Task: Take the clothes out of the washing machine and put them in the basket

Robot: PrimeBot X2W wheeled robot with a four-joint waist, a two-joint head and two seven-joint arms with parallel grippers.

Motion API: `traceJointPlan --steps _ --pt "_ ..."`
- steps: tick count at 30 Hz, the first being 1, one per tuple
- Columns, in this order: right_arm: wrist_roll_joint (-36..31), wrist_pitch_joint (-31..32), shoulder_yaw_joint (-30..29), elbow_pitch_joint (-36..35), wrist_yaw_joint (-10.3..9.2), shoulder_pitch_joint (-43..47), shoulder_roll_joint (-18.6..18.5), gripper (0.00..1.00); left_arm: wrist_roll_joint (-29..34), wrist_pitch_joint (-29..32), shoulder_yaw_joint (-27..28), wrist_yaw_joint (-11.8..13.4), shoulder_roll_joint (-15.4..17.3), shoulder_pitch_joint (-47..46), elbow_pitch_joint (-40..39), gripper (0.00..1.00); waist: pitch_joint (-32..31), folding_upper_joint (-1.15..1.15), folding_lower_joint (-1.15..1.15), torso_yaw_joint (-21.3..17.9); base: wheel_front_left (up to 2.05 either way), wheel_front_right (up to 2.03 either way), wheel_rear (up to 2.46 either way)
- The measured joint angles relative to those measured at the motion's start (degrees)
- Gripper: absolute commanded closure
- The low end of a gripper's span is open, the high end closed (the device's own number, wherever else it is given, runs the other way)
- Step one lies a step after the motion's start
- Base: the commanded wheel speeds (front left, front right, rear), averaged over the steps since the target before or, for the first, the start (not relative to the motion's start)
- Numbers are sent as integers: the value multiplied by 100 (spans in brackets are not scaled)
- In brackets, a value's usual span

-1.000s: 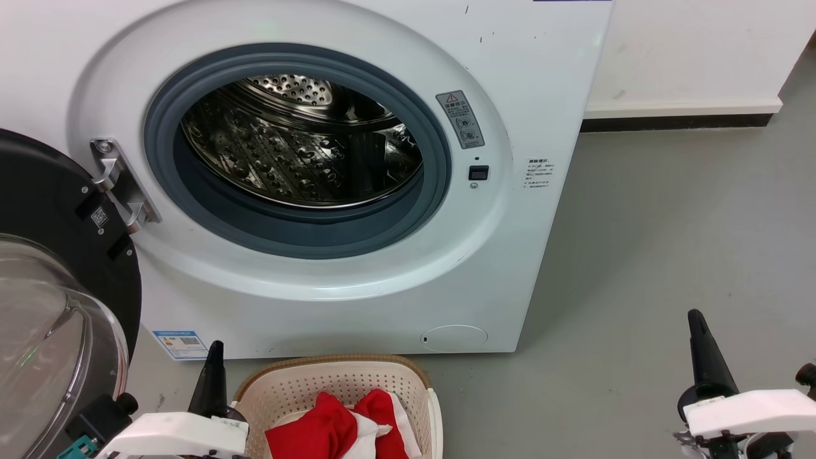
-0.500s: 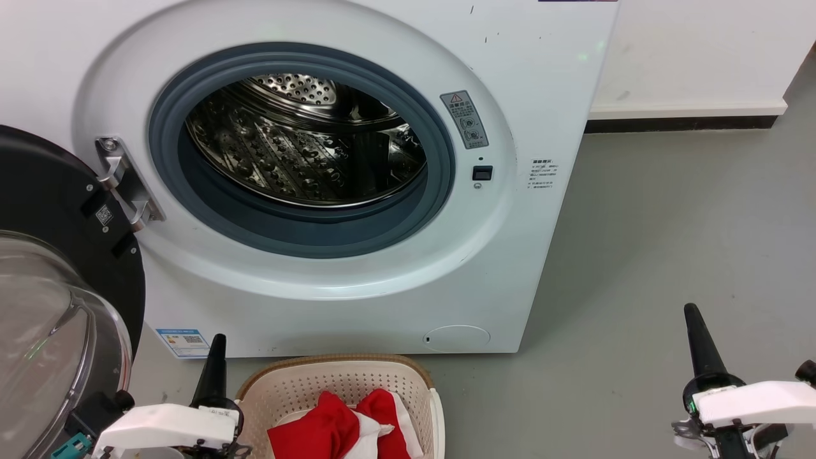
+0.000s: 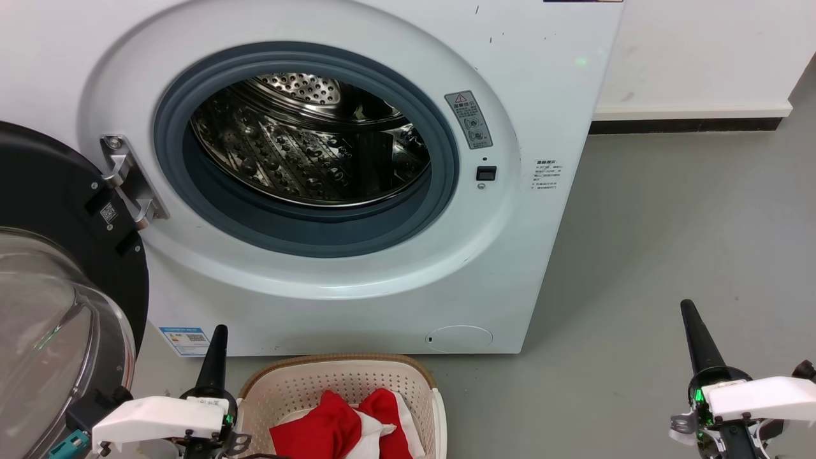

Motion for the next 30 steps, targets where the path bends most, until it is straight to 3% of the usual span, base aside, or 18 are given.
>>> traceJointPlan --steps 30 --pt "1557 359 -26 188 -1 -186 -5 100 -1489 353 71 -89 -5 -250 138 100 -4 0 0 88 0 0 0"
